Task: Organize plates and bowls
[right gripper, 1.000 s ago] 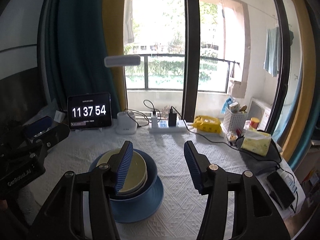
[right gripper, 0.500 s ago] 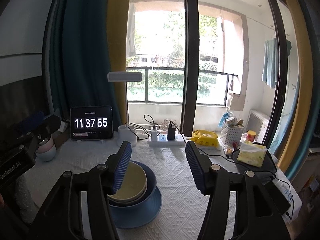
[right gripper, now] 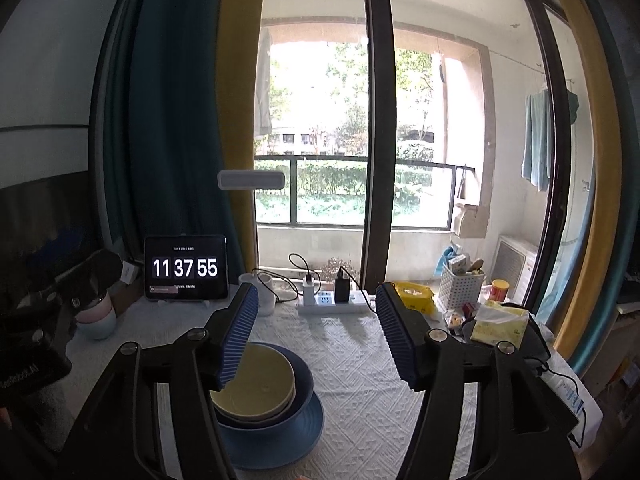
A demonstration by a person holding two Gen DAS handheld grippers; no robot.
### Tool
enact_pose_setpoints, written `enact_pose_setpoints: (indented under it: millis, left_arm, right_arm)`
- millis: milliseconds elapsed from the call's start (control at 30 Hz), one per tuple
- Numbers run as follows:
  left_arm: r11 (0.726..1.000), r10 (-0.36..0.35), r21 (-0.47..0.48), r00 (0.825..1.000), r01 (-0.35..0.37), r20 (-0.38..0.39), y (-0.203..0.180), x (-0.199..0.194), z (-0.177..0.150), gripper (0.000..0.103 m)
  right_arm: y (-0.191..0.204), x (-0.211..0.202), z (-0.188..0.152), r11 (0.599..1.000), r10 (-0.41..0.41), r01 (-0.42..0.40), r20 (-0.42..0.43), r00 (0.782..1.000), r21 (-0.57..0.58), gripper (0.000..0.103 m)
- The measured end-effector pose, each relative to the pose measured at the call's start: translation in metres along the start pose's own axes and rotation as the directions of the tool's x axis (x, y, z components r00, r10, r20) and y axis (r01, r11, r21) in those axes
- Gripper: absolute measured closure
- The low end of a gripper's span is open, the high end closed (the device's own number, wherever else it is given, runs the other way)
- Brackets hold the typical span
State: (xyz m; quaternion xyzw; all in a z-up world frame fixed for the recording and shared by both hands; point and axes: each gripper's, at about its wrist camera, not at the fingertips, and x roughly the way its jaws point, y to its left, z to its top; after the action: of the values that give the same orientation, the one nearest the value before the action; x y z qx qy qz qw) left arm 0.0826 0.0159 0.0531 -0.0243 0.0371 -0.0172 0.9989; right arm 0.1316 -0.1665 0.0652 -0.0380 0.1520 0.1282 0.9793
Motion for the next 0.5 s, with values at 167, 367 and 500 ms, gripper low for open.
enact_pose_setpoints:
  millis: [167, 367, 500]
  left_arm:
    - [1.000, 0.007, -0.013, 1.000, -0.007, 0.000, 0.0024, 0.0011, 0.0024, 0.013]
    - [1.000, 0.024, -0.005, 1.000, -0.024, 0.007, 0.0021, 0.0027, 0.0061, 0.014]
    - [1.000, 0.016, -0.005, 1.000, -0.016, 0.003, 0.0010, 0.0037, 0.0060, 0.014]
  right_arm:
    - [0.0003, -0.0054, 0.0034, 1.000, 0.004, -0.004, 0.020, 1.000, 0.000, 0.038]
    - [0.0007, -0.0083, 0.0062, 1.000, 0.002, -0.002, 0.034, 0.999, 0.003, 0.038]
    - [0.0003, -0.0082, 0.0075, 1.000, 0.008, -0.009, 0.031, 0.999, 0.005, 0.038]
